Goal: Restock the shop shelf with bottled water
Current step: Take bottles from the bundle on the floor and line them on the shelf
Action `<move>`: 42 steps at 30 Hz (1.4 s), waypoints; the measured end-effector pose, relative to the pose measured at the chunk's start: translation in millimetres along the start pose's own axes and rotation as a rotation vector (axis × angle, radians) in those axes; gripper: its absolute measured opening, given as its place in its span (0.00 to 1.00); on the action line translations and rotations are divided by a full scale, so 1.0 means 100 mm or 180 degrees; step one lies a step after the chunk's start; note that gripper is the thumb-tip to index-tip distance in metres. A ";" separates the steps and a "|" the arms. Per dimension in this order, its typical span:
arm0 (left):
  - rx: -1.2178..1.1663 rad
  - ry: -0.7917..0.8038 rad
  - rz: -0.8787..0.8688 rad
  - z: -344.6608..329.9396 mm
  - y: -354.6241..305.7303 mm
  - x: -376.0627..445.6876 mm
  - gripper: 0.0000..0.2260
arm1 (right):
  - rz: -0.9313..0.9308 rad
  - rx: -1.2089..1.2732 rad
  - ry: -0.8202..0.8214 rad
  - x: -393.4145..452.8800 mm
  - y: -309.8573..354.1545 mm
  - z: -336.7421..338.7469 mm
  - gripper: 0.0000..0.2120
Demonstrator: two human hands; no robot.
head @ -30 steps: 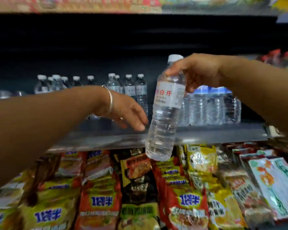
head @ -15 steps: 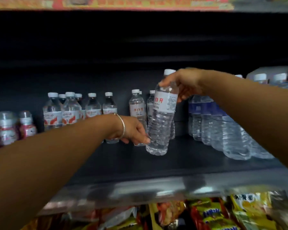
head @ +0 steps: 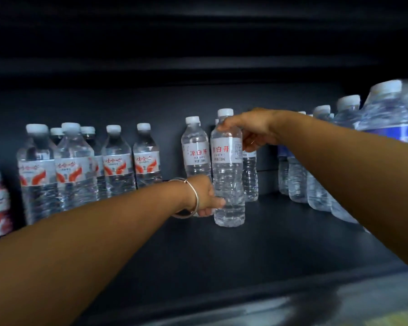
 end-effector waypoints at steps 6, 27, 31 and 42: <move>0.0044 -0.0112 0.0045 -0.06 -0.04 0.09 0.15 | 0.0073 -0.0049 0.0174 0.08 -0.09 -0.15 0.24; 0.0714 -0.0287 -0.0391 -0.03 -0.06 0.17 0.08 | 0.0064 0.0097 -0.0609 0.17 -0.16 -0.11 0.30; 0.0589 -0.0294 -0.0454 -0.01 -0.07 0.14 0.08 | 0.0070 0.0216 -0.0826 0.15 -0.19 -0.10 0.28; 0.0503 -0.0219 -0.0455 -0.03 -0.07 0.03 0.10 | 0.0055 -0.0011 -0.0744 -0.13 -0.18 -0.24 0.46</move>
Point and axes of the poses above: each hand's wrist, its own x-axis towards the middle knuckle, its own z-axis out of the back of the hand, y = z × x, the point moved 10 cm from there along x, towards the middle knuckle, and after that the axes turned 11 degrees about -y, right-handed, at the moved point
